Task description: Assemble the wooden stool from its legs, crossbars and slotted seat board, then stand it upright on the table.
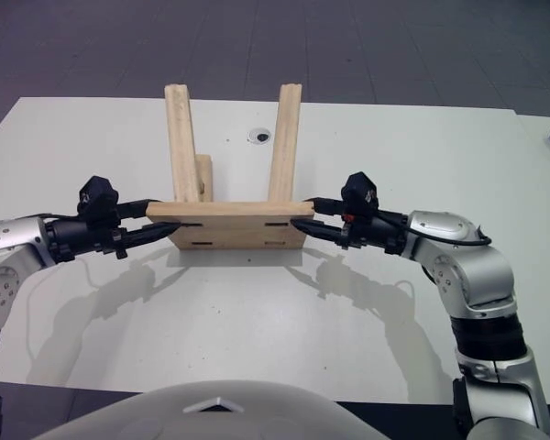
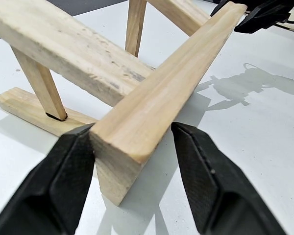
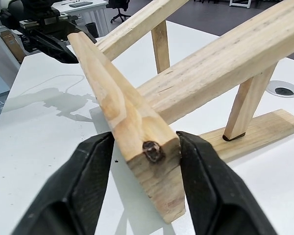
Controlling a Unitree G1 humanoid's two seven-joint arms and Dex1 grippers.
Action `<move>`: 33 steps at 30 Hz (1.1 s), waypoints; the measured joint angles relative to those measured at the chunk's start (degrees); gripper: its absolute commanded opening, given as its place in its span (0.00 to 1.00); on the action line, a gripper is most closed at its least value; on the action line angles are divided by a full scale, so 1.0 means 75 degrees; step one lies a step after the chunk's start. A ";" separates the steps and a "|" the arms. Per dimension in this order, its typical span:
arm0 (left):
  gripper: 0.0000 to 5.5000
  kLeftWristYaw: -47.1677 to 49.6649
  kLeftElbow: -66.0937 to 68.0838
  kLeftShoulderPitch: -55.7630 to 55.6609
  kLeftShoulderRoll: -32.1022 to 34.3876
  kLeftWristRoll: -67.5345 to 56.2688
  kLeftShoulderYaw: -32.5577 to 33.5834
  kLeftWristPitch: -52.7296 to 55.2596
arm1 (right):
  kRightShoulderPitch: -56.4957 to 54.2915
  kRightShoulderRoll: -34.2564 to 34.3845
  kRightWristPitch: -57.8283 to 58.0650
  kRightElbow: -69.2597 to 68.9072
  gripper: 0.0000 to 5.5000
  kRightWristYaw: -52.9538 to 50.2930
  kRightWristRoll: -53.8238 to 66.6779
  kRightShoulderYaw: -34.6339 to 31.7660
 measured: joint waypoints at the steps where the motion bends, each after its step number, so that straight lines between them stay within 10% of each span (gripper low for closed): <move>1: 0.45 -0.0172 0.0066 -0.0085 0.0072 -0.0028 0.0001 0.0064 | -0.0105 -0.0103 0.0328 -0.0003 0.37 0.0084 0.0231 -0.0044; 16: 0.40 -0.0895 0.2551 -0.3629 0.0353 -0.2200 0.0959 0.3600 | -0.3838 0.0201 0.6127 0.1877 0.33 -0.1648 0.3613 -0.1959; 33: 0.33 0.2781 0.8990 -0.7784 -0.2247 -0.1269 0.2451 0.2819 | -0.6175 0.4012 0.3002 0.6116 0.29 -1.0902 0.6565 -0.5033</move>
